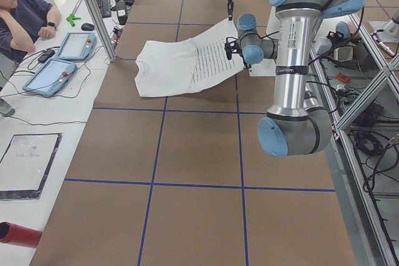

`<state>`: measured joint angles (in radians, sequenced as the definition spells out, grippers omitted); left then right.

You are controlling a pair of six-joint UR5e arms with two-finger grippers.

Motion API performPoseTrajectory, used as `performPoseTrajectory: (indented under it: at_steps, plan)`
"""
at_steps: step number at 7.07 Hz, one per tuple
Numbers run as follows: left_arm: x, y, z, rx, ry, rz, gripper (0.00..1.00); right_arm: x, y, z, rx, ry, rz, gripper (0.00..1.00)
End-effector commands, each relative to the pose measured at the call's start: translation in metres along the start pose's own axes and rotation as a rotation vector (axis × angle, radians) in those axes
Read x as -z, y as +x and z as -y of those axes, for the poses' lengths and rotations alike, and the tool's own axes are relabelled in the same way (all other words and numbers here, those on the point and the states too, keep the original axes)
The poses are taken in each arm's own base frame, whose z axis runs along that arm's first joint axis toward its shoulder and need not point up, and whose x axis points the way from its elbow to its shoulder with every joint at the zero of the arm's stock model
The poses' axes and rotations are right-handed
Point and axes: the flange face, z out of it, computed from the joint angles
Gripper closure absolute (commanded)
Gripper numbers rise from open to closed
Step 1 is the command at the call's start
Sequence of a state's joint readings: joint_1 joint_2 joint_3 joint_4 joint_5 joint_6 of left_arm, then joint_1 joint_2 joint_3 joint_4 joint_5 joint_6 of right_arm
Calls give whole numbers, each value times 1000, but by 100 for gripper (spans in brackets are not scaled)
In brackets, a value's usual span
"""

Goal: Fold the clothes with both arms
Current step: 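Lift the hem corners with both grippers and pull them farther from the robot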

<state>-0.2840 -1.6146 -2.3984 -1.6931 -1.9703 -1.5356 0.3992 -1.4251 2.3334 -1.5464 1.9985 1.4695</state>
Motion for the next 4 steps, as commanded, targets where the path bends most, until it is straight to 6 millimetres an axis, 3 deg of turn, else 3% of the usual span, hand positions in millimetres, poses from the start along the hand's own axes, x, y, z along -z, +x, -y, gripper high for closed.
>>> performPoseTrajectory:
  at_steps: [1, 3, 4]
  plan:
    - [15, 12, -41, 15, -88, -20, 100, 17, 6, -19, 7, -107, 24, 100]
    - [21, 10, -41, 29, -84, -17, 100, 11, 7, -21, 7, -129, 15, 100]
    - [25, 5, -24, 50, -46, 4, 100, 7, 3, -1, -7, -97, 15, 100]
